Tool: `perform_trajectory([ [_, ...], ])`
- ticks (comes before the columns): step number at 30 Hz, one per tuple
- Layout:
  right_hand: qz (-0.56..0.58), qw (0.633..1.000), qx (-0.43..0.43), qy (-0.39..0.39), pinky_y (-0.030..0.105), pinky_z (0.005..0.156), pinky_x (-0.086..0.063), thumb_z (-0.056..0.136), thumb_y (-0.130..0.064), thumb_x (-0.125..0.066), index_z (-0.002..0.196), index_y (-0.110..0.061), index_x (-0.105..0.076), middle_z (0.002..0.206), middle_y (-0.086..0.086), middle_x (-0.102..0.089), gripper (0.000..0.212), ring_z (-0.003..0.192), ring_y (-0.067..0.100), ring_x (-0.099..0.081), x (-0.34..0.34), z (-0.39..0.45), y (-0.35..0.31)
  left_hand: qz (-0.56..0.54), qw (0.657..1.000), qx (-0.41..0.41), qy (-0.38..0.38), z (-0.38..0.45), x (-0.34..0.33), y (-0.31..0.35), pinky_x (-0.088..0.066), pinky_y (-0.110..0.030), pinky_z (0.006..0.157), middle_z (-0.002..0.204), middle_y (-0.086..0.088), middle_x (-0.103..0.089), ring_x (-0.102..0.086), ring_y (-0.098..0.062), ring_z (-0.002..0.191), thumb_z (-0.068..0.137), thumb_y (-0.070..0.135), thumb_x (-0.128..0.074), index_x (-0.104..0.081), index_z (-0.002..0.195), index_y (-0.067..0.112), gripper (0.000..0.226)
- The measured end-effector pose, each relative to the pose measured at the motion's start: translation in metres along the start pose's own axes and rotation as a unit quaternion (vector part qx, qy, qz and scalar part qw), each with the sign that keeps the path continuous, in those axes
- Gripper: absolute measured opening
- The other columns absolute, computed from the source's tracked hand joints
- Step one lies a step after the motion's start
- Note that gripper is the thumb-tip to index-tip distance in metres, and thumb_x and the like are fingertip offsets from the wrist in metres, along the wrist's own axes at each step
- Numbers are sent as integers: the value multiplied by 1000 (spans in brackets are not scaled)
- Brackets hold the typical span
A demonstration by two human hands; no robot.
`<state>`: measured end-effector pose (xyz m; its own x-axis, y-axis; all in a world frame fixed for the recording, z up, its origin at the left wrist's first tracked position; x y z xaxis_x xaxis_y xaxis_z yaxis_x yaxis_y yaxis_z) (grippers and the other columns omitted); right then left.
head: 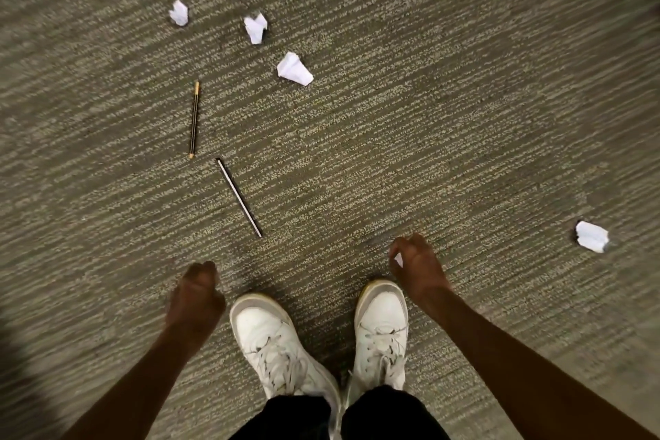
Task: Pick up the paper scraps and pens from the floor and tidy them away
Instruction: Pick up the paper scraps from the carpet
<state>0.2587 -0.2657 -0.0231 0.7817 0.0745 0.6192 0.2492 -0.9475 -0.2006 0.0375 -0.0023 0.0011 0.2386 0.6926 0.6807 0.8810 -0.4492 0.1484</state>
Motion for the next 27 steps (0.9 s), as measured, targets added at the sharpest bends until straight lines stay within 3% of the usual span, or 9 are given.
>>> perform_trajectory([
  [5,37,999,-5,28,18,65,-36,89,-11,-61,102,-14,-64,104,12,-66,13,88,20,-57,58,-47,-22,-108,993,-45,22,-55,52,51,-34,-30,59,78,-12,-53,-50,-27,70,67,-11,-65,-53,89,-1,27],
  [8,64,996,-20,52,15,52,-39,91,-12,-62,101,-15,-65,96,10,-71,11,78,19,-64,107,-77,-36,-137,985,-103,19,-86,89,80,-44,-38,67,80,-23,-56,-53,-34,75,69,-15,-61,-55,94,-8,27],
  [12,94,991,-47,87,19,58,-40,94,-18,-56,104,-18,-64,93,13,-73,13,71,21,-61,169,-114,-50,-147,983,-110,12,-118,146,116,-48,-45,77,93,-21,-61,-58,-40,86,70,-13,-53,-50,106,2,39],
  [17,146,978,-86,124,23,64,-39,96,-15,-51,105,-21,-59,91,8,-69,13,76,23,-61,231,-155,-56,-122,981,-152,16,-152,213,154,-45,-38,71,105,-18,-64,-60,-38,89,80,-6,-49,-41,119,15,45],
  [20,194,964,-104,147,23,55,-38,96,-10,-48,103,-23,-57,85,2,-63,17,70,19,-58,254,-166,-51,-87,977,-193,40,-159,240,175,-50,-42,76,114,-21,-65,-62,-39,96,85,-2,-50,-40,129,13,47],
  [23,252,947,-117,161,25,61,-43,96,-10,-46,105,-22,-59,98,12,-66,19,75,23,-59,264,-168,-36,-48,978,-194,63,-153,254,195,-47,-40,75,111,-21,-68,-62,-38,98,87,2,-49,-48,126,12,40],
  [27,276,938,-140,156,29,62,-41,95,-6,-45,113,-14,-56,95,19,-64,23,75,25,-58,263,-159,-1,-6,981,-187,58,-136,251,217,-43,-35,71,110,-20,-69,-64,-35,96,90,10,-51,-51,122,7,32],
])
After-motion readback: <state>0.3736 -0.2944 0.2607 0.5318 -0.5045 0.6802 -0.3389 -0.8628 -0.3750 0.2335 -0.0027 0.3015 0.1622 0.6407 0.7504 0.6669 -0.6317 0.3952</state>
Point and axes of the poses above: each hand's wrist, its own z-axis towards the middle knuckle, its own x-axis out of the back of the hand, y = z × x, the point moved 1 cm from there along z, towards the middle knuckle
